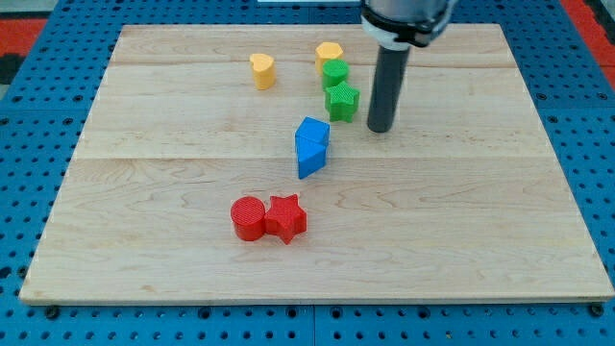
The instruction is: Separate the red blocks
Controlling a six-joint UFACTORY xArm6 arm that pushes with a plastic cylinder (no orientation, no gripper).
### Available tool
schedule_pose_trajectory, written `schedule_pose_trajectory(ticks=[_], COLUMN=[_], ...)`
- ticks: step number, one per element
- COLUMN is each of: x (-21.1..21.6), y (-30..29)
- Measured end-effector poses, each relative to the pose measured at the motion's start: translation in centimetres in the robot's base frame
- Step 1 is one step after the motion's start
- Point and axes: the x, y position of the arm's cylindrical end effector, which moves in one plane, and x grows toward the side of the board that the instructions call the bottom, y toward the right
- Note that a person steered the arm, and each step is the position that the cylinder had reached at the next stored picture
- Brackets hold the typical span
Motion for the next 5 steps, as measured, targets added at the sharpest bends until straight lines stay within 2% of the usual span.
schedule_pose_trajectory(ticks=[1, 3, 4, 5], x=[-0.7, -5.0, -4.8, -1.2], y=[-4.7, -12.0, -15.9, -17.7])
